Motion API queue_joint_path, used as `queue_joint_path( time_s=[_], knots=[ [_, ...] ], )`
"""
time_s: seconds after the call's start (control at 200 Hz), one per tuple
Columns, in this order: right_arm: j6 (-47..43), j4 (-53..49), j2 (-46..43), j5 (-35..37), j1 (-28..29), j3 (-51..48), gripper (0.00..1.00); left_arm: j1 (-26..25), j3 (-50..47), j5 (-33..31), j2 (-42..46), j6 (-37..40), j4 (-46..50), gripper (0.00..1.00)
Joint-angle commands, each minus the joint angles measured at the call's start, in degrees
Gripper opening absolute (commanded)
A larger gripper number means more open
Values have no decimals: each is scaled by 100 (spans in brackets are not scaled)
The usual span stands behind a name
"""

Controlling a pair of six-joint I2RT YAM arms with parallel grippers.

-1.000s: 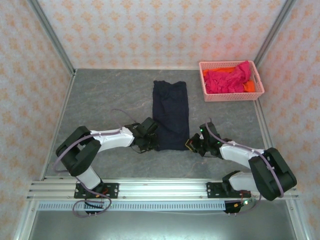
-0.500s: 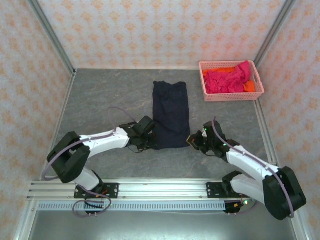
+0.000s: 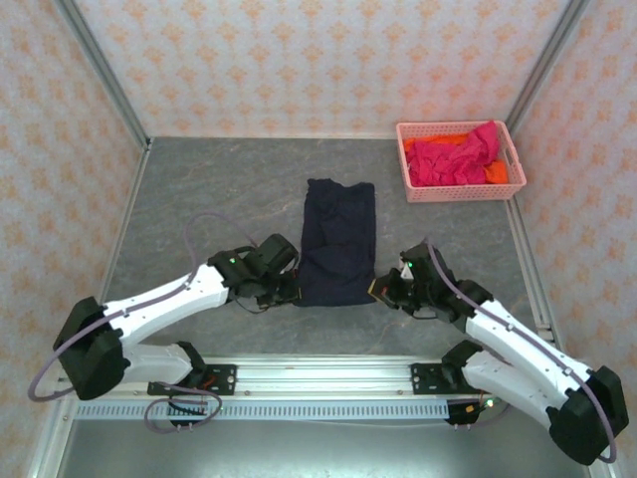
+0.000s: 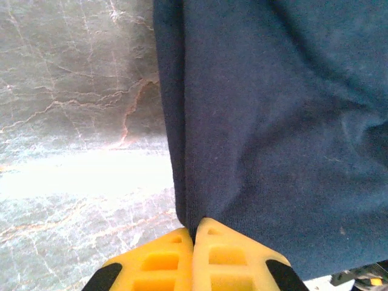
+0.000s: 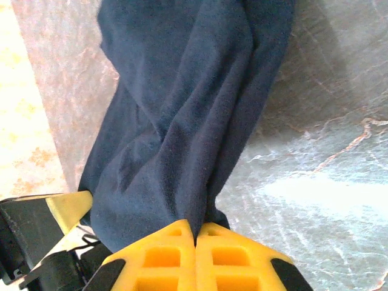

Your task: Fold and stack the t-shirts

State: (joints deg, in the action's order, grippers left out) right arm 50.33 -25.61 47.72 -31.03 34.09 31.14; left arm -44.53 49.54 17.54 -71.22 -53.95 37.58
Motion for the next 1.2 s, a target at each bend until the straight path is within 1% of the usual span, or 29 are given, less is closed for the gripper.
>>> queue_joint_path(
  time_s=[0.0, 0.09, 0.19, 0.425, 0.565, 0.71, 0.901, 1.051, 1.196],
  knots=[
    [-106, -445, -40, 321, 10, 341, 0, 5, 345, -369, 188, 4, 621, 0],
    [-376, -495, 123, 511, -6, 731, 0, 61, 786, -462, 19, 193, 701, 0],
    [-661, -534, 492, 532, -164, 1162, 0, 179, 1324, -505, -310, 494, 793, 0],
    [-1307, -219, 1354, 374, -727, 1913, 0, 790, 2232, -561, -1037, 1254, 809, 0],
    [-1673, 0, 1970, 535, -908, 2415, 0, 969, 2863, -559, -1560, 1574, 798, 0],
    [-1838, 373, 2649, 598, -1140, 2916, 0, 1140, 3539, -650, -2103, 1812, 839, 0],
    [-1983, 590, 3495, 436, -1432, 3606, 0, 1236, 4512, -822, -2764, 1961, 991, 0],
    [-1924, 826, 3965, 358, -1648, 3912, 0, 1283, 5205, -851, -3390, 2064, 1171, 0],
    [-1917, 942, 4404, 273, -1803, 4240, 0, 1426, 5641, -886, -3758, 2094, 1191, 0]
  ],
)
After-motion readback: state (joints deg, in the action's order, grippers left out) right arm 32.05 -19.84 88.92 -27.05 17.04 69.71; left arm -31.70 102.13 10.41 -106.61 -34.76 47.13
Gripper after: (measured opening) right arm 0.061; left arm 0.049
